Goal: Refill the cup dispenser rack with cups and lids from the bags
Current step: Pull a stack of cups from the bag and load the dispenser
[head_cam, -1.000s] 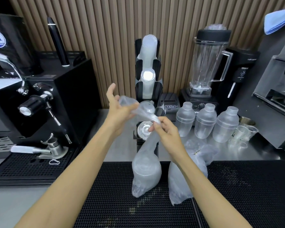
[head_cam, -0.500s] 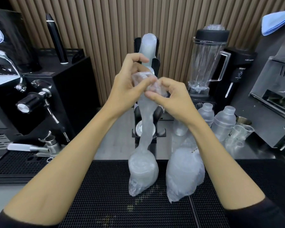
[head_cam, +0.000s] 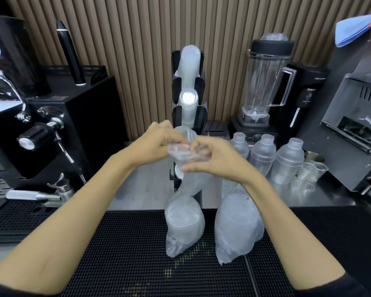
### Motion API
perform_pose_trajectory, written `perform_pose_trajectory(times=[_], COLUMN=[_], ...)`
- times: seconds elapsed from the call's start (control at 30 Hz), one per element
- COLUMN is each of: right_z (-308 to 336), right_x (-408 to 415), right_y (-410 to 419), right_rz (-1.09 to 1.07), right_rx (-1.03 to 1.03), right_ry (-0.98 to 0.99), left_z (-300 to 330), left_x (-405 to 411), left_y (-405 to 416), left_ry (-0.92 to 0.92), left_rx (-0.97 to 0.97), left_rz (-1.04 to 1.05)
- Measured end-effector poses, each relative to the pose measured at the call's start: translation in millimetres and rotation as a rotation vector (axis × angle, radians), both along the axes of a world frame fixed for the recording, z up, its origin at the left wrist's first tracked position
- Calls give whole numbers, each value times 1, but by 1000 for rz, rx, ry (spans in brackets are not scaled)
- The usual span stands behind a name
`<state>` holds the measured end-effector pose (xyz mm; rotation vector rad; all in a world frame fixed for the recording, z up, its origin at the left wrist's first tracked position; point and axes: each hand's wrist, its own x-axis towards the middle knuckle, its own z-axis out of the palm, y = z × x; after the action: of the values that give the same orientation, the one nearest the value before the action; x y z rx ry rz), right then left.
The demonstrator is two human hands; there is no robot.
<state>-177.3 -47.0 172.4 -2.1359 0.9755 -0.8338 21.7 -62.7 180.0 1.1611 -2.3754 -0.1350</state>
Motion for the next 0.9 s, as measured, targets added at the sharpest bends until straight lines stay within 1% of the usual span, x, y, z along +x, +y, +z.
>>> perform_pose_trajectory(times=[0.03,0.07,0.13,0.2,0.23,0.33,0.4,0.43,0.5,0.53,0.57,0.6,0.67,0.7,0.73,0.77,0.83,0.87,0.9], right_z=[-7,-14,-24,-32,-34,-37,-43,-46,-50,-50,-49,-47,-47,-50,-52,-56,-65,-71,-74], right_x=[0,-1,-4,-4,-5,-3,-6,-7,-9,-10,-9,-7,1,4,7,8,10,10,9], right_y=[-2,-7,-13,-15,-14,-12,-17,-18,-15,-12,-9,-4,5,7,9,8,7,5,7], right_rz=[-34,-75,-132,-130,-120,-167,-188,-171,-104,-88,-76,-63,-26,-9,18,40,25,7,-2], right_rx=[-36,-79,-142,-163,-174,-215,-296,-283,-201,-166,-147,-153,-195,-196,-168,-159,-193,-205,-228], right_ry=[106,195,340,366,364,434,474,435,241,145,61,15,-2,18,51,127,364,453,498], left_z=[-3,-7,-13,-17,-20,-27,-32,-34,-44,-50,-55,-57,-62,-64,-67,-68,-72,-73,-75], left_x=[1,1,-8,-19,-25,-32,-25,-20,-9,-5,-2,0,3,4,5,6,9,11,13], left_y=[1,4,12,20,23,26,22,21,16,13,10,8,2,-2,-6,-8,-9,-7,-4], left_ry=[5,50,210,297,301,222,52,-70,-359,-469,-506,-478,-295,-229,-203,-211,-295,-333,-357], left_rx=[7,-7,-66,-102,-70,94,103,90,23,5,17,59,136,117,87,59,-26,-74,-107], left_rz=[-16,-35,-66,-119,-151,-149,-94,-59,21,61,83,72,-58,-139,-186,-207,-206,-198,-184])
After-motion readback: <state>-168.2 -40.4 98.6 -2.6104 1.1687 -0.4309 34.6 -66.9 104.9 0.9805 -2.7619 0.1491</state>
